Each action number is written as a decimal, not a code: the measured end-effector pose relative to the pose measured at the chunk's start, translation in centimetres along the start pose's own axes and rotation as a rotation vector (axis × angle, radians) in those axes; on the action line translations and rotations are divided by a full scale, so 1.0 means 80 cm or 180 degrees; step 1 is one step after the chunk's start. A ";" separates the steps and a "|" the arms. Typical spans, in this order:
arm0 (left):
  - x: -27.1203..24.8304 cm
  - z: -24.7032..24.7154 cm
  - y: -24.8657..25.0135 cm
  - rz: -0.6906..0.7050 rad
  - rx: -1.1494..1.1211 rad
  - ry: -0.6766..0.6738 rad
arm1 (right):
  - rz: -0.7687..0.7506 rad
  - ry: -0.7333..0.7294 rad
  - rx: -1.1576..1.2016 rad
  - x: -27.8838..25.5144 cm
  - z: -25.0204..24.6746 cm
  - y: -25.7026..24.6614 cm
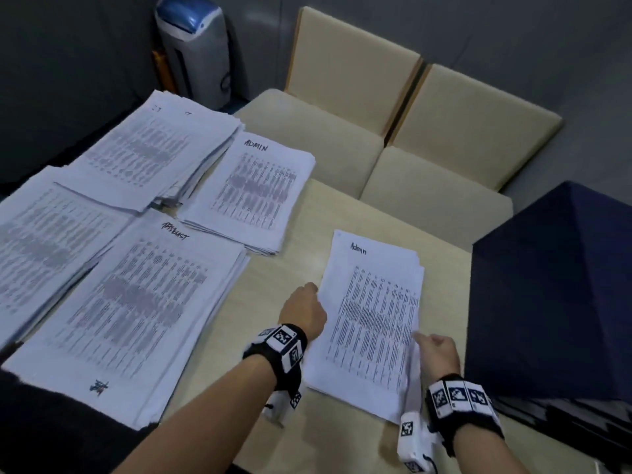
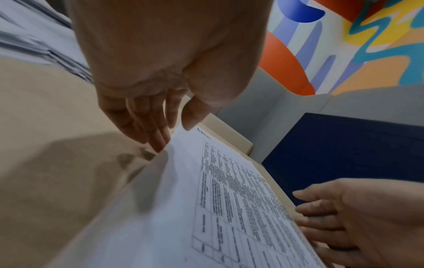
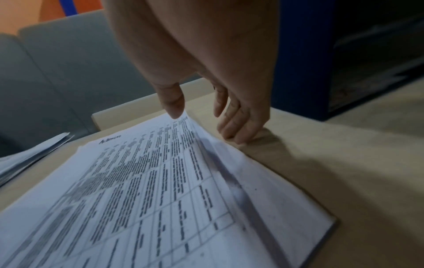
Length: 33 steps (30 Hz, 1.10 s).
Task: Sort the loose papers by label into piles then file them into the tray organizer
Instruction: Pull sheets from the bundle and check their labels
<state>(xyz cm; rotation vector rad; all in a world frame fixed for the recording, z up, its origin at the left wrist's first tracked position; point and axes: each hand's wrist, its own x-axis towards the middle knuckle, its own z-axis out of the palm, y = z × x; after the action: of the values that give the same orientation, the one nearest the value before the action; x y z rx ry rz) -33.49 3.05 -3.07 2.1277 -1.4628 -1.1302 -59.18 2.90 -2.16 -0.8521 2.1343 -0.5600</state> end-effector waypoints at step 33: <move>0.013 -0.012 0.002 0.0125 0.0158 0.0311 | 0.0506 -0.0276 0.2050 0.001 -0.027 0.045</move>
<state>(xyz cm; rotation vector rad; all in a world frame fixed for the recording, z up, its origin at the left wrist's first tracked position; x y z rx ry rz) -32.66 1.94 -2.79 2.1454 -1.4960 -0.9718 -62.28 5.55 -3.10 -0.3351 1.7526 -1.0262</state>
